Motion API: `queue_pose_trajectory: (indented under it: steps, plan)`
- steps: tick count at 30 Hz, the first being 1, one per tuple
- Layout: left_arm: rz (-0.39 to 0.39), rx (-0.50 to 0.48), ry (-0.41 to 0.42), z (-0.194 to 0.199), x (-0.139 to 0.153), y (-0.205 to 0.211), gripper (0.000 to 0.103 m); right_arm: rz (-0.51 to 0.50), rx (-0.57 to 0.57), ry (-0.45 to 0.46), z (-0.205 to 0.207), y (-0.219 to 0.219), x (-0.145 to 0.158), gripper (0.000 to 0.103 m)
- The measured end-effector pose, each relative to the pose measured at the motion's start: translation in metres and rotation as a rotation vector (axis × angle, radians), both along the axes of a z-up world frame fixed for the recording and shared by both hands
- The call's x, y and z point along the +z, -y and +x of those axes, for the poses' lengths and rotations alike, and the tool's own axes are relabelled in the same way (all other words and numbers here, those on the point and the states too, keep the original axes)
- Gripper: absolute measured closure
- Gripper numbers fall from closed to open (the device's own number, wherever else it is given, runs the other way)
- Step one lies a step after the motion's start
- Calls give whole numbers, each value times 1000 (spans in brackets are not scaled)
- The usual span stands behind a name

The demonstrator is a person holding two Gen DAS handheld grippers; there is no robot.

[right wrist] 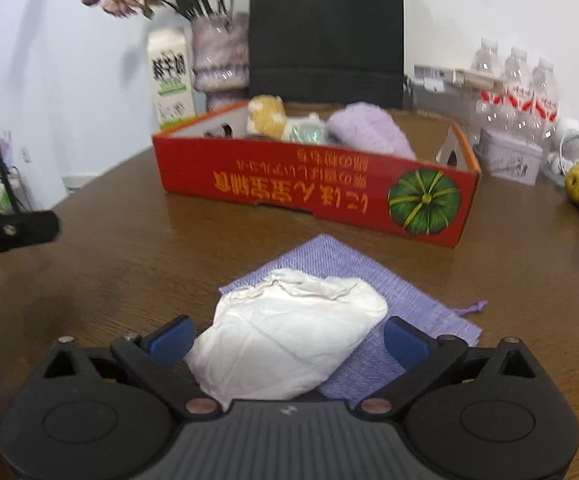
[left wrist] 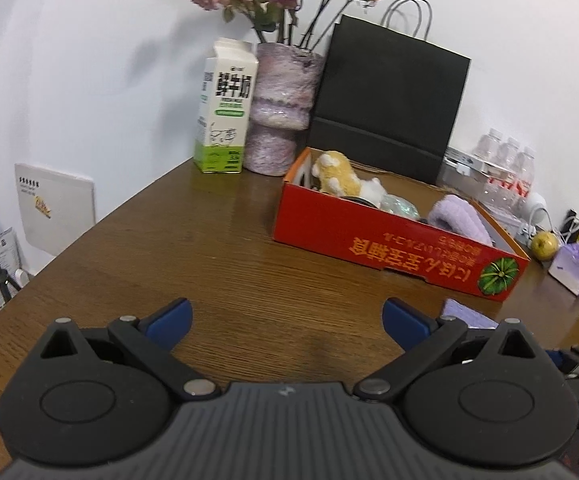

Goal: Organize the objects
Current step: 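Lift the white cloth with the right tool while the left tool approaches the purple pouch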

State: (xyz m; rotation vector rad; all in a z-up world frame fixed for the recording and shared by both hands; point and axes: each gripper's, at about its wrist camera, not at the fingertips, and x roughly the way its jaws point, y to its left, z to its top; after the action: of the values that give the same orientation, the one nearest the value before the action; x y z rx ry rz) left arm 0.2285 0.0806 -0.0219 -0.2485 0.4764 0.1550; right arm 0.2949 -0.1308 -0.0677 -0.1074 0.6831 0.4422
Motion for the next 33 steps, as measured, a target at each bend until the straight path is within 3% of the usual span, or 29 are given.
queue_pose_trajectory:
  steps: [8,10,14,16,28,33]
  plan:
    - [0,-25,10,-5,2,3,0,-35,-11,12,1,-8,-2,3]
    - [-1,-30,13,-6,2,4,0,-30,-7,28,-3,-8,0,18]
    - [-2,-38,13,-8,2,6,0,-22,21,46,-10,-8,2,37]
    - [-1,-41,14,-8,2,6,0,-23,30,56,-14,-8,4,40]
    - [5,-54,5,-5,-1,8,0,63,-10,125,-28,23,22,40]
    - [46,-91,7,0,-1,23,0,82,-40,142,-25,47,25,39]
